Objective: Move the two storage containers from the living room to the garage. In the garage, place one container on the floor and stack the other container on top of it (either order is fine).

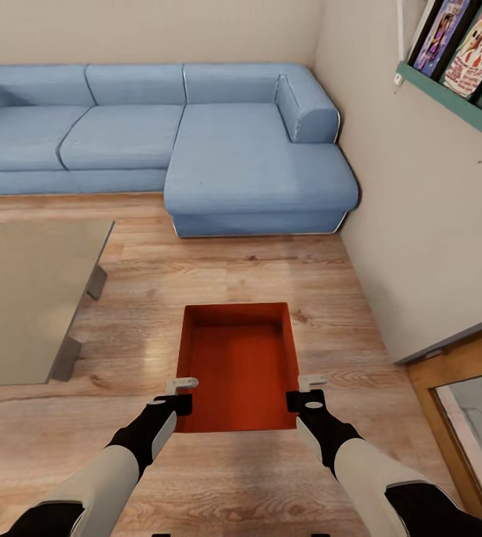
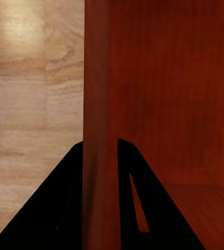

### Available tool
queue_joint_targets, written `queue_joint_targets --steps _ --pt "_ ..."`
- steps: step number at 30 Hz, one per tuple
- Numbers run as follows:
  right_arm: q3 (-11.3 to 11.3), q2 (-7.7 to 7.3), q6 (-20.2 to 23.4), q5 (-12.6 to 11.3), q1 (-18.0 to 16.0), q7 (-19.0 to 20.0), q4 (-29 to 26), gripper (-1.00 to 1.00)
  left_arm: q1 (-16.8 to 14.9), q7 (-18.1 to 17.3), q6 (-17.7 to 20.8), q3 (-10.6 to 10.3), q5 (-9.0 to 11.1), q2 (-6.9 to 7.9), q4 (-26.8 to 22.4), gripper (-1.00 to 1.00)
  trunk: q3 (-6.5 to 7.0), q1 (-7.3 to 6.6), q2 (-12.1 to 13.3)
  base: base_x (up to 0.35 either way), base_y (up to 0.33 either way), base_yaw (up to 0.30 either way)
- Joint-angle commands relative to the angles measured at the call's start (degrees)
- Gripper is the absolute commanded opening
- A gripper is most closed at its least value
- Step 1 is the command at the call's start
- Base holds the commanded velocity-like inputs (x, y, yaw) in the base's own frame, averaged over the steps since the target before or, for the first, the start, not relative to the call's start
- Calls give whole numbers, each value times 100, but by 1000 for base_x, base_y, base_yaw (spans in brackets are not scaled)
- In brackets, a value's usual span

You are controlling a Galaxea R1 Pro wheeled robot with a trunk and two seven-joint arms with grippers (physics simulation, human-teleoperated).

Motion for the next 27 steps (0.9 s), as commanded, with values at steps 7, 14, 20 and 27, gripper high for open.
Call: queue_joint_targets --steps 7,14,20,27 --pt "176 -49 27 -105 0 -13 24 -100 -3 24 32 -29 11 4 -88 -100 123 -155 280 0 0 0" --pt "170 -49 88 -106 0 -13 26 -100 -3 23 32 -28 11 4 -88 -100 248 -308 561 0 0 0" --pt "174 -41 139 -101 0 -5 26 -100 -3 22 32 -28 11 4 -88 -100 356 -440 802 0 0 0" --pt "175 -41 141 -100 3 -4 28 -100 -3 22 32 -28 11 4 -88 -100 482 -594 1082 0 0 0"
